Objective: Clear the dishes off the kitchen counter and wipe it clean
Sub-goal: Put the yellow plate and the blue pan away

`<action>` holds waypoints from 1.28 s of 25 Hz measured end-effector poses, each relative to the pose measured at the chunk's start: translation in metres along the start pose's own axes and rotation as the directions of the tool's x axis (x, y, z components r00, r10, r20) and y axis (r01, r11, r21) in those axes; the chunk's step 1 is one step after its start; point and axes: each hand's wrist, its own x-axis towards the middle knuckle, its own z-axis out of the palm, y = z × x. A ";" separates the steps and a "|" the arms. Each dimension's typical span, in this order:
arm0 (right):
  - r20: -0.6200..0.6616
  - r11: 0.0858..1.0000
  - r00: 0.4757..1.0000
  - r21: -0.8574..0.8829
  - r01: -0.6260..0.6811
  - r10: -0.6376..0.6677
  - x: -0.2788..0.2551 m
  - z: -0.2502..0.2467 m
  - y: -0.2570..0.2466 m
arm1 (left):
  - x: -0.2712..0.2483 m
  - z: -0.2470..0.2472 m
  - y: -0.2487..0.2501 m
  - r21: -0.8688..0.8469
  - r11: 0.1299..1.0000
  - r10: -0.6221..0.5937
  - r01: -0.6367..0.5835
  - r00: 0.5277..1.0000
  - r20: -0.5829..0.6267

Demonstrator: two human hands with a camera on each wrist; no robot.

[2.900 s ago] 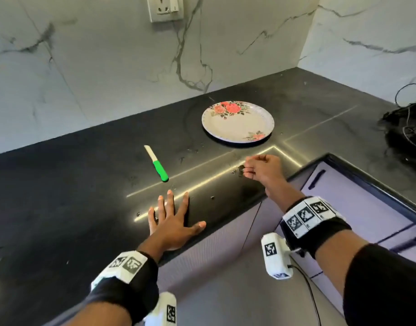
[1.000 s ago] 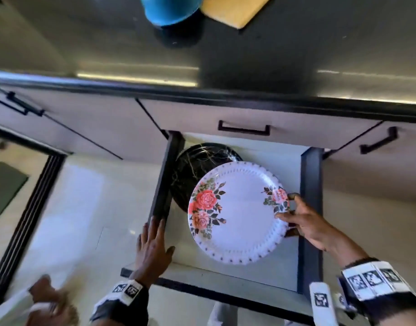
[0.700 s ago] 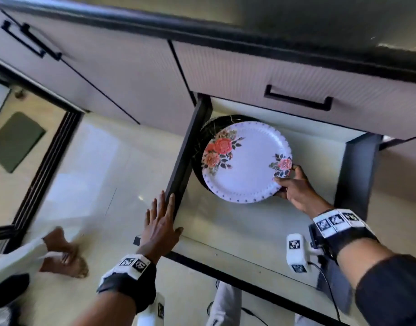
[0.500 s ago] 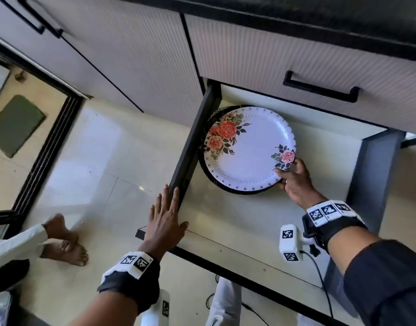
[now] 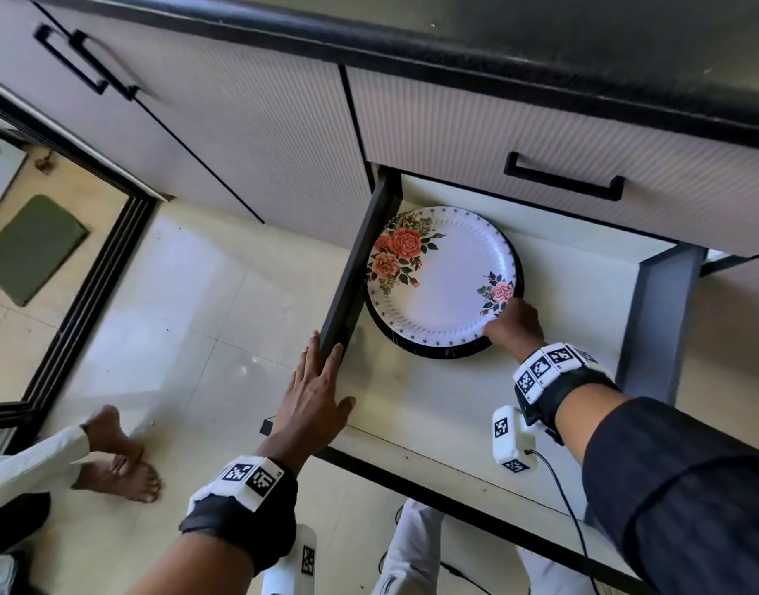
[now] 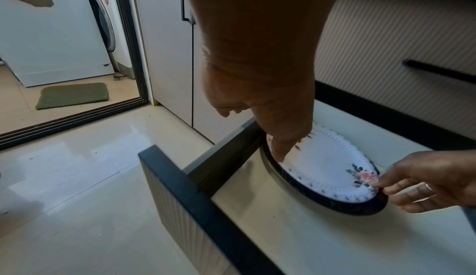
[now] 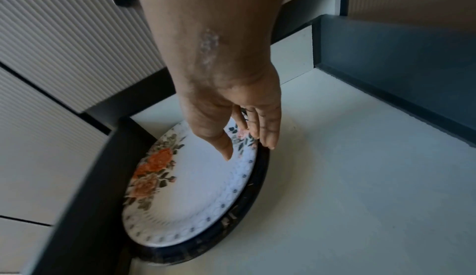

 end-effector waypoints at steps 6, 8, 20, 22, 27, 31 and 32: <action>-0.035 0.905 0.908 0.075 0.419 -0.418 -0.091 -0.040 -0.044 | -0.013 -0.053 0.016 -0.100 0.993 0.050 -0.065 0.989 -0.142; -0.049 0.814 0.817 0.067 0.577 -0.575 -0.123 -0.071 -0.071 | -0.026 -0.079 0.020 -0.080 0.995 0.049 -0.066 0.979 -0.196; -0.217 0.559 0.542 -0.022 0.829 -0.812 -0.197 -0.179 -0.272 | -0.025 -0.297 -0.005 -0.010 0.976 0.176 -0.219 0.808 -0.562; -0.201 0.573 0.553 -0.060 0.817 -0.809 -0.187 -0.168 -0.315 | 0.000 -0.336 -0.031 0.010 0.974 0.192 -0.227 0.801 -0.566; -0.125 0.707 0.697 -0.092 0.701 -0.706 -0.129 -0.111 -0.460 | 0.098 -0.468 -0.121 0.059 0.981 0.185 -0.185 0.805 -0.564; -0.026 0.819 0.832 -0.198 0.538 -0.554 -0.075 -0.074 -0.555 | 0.168 -0.555 -0.178 0.151 0.980 0.187 -0.127 0.844 -0.502; -0.011 0.833 0.855 -0.234 0.501 -0.518 -0.062 -0.070 -0.576 | 0.186 -0.573 -0.186 0.170 0.980 0.171 -0.100 0.859 -0.482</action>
